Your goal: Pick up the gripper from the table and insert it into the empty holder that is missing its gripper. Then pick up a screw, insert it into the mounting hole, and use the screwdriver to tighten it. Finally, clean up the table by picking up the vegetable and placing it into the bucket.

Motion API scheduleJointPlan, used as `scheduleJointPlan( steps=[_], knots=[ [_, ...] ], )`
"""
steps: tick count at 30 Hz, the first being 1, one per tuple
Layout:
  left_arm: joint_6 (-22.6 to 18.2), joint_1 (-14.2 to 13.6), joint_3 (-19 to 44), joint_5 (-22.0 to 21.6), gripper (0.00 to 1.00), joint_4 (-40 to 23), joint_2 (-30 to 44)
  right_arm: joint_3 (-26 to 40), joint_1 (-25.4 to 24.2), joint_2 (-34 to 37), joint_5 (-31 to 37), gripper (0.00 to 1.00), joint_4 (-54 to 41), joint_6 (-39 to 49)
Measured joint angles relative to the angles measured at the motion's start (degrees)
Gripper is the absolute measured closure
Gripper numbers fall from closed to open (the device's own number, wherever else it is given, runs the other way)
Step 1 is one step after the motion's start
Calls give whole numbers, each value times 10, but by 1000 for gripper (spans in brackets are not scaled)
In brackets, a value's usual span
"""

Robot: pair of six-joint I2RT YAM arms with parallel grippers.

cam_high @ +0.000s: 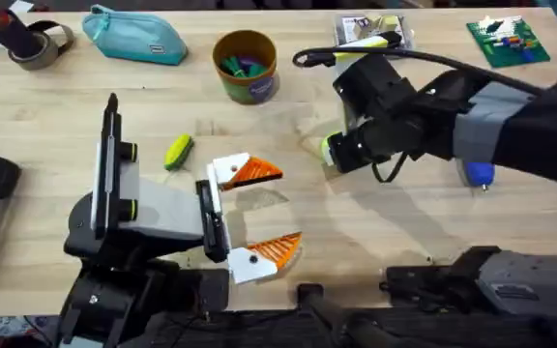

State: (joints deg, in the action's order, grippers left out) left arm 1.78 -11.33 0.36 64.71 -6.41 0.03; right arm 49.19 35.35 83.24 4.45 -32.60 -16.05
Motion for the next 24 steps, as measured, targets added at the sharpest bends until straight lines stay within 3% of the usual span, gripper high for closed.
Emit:
scheduleJointPlan(
  steps=[12, 24],
  knots=[
    [0, 0, 0, 0, 11, 0, 0, 19, 0, 0, 0, 994, -22, 1],
    [0, 0, 0, 0, 11, 0, 0, 228, 0, 0, -3, 995, -205, 19]
  ],
)
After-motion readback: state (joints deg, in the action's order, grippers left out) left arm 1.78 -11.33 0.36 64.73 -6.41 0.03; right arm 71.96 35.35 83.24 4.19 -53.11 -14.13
